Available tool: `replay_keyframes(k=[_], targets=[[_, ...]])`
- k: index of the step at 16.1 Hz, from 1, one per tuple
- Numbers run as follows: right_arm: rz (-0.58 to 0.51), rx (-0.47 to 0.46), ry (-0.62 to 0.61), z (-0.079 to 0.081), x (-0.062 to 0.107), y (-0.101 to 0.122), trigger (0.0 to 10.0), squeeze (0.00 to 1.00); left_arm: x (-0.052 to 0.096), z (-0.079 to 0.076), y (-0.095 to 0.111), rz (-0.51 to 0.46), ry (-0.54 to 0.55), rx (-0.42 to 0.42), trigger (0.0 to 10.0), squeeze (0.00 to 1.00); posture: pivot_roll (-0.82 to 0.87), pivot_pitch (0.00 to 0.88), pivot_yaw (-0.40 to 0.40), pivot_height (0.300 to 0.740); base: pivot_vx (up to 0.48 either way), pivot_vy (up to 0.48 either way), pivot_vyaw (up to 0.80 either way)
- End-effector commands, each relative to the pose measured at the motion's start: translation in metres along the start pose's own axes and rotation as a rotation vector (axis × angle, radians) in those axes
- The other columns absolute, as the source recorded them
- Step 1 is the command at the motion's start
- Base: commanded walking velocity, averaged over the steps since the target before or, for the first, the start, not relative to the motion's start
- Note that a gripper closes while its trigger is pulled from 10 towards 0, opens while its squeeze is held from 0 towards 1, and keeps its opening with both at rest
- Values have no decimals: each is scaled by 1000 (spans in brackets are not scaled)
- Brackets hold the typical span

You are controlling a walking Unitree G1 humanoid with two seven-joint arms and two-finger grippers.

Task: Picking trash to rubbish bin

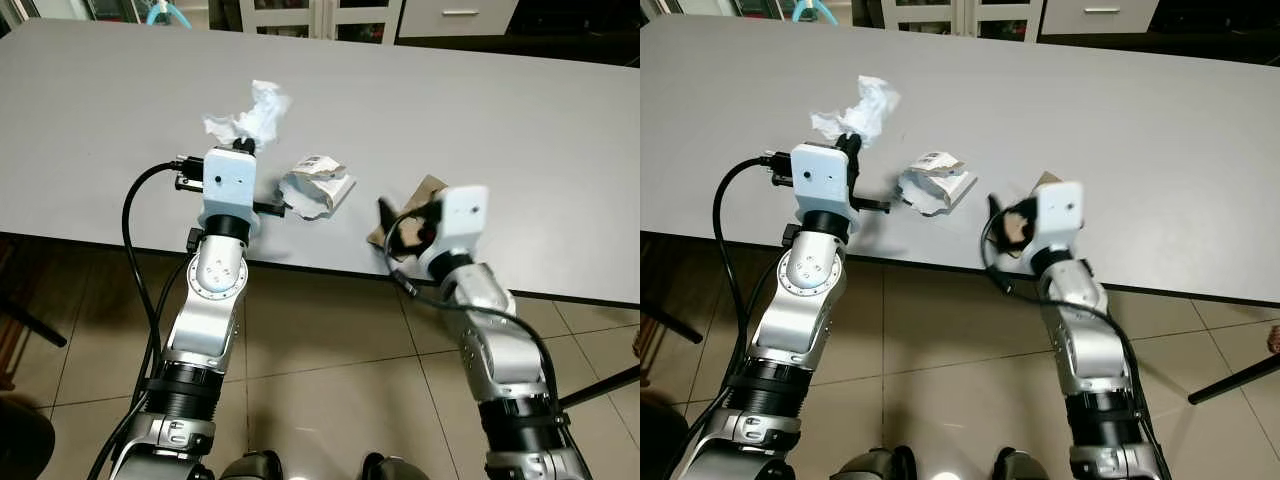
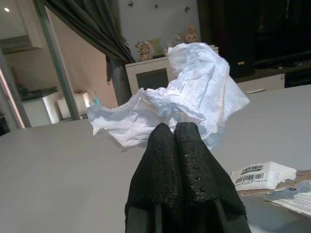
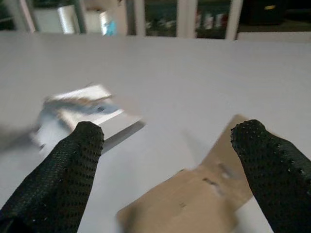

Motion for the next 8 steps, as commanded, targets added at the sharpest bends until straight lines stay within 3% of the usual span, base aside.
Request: replay_keyframes(k=[1,8], targets=[[-37,-17,-41,-7,-2,8,10000,0,2,0,-5,18,12,-11,10000,0,-64,103,18,740,0,0,0],[-146,-21,-189,-28,-14,35,10000,0,9,7,-21,66,60,-12,10000,0,-47,79,22,740,0,0,0]])
Point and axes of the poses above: a point about 5 cm out from each wrist's last joint towards the gripper, its own x axis pointing back from the gripper into the wrist, its own y axis along the axis of the wrist's last joint, z = x × y, the point moved 5 cm from there along -x, pointing out of the wrist towards the gripper, and after that the axes turned 3 degrees about -x, right-handed, at the moved point
